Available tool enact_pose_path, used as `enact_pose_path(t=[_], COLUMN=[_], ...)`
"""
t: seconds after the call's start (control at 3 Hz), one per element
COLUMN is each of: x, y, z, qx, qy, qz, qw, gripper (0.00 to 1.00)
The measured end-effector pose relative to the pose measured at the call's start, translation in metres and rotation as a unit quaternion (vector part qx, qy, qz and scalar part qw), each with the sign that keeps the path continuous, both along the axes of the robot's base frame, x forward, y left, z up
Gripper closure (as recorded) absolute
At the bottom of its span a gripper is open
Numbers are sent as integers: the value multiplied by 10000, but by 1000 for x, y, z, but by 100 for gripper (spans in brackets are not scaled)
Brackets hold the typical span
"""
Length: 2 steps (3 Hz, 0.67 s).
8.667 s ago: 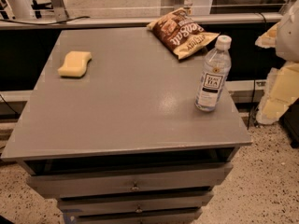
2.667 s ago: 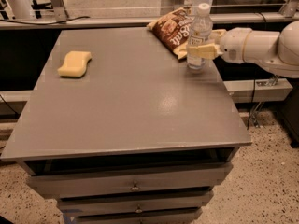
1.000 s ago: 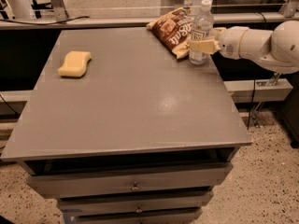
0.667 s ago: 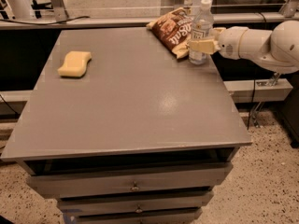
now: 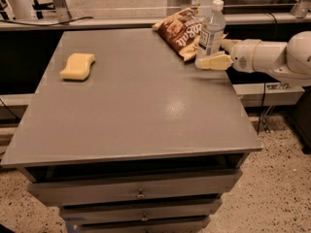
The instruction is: Move blue plastic bottle near brown chip bag
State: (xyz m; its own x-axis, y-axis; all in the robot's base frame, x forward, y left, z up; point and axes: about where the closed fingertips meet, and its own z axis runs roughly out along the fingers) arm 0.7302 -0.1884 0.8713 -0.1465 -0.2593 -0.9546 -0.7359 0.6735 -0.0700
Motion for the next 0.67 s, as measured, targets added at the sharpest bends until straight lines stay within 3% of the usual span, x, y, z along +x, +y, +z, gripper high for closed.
enact_pose_path(t=[0.33,0.67], x=[-22,-53], y=[-9,-32], z=[-6,-2], qx=[-33,-71], qy=[127,117], qz=[25,-32], qw=[9999,9999], gripper=[0,0])
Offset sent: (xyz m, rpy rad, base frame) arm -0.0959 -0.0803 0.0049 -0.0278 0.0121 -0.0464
